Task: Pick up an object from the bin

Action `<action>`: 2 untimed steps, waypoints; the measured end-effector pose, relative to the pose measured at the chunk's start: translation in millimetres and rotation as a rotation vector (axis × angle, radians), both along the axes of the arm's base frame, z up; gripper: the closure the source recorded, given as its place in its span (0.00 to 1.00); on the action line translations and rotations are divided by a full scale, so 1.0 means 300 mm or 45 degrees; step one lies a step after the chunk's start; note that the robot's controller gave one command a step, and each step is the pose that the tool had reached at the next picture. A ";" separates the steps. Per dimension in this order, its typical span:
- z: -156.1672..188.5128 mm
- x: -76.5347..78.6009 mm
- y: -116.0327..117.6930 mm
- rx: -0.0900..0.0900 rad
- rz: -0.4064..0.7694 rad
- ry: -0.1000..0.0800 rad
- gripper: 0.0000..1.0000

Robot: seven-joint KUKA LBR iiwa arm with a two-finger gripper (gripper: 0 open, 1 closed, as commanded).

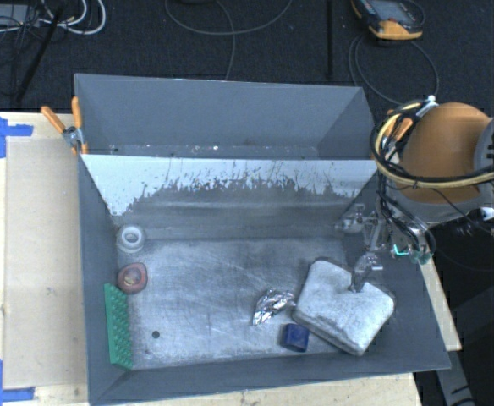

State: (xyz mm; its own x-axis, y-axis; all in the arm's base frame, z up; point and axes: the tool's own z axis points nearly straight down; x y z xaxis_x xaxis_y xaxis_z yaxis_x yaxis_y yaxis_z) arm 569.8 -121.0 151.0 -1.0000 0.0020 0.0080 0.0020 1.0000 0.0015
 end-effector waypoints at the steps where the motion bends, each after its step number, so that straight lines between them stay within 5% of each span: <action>1: -0.164 -0.083 0.211 0.001 0.283 -0.030 0.00; 2: -0.266 -0.233 0.438 0.001 0.253 -0.016 0.00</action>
Offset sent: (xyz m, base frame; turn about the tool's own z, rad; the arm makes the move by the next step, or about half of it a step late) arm -0.0440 0.0892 -0.0810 -0.2940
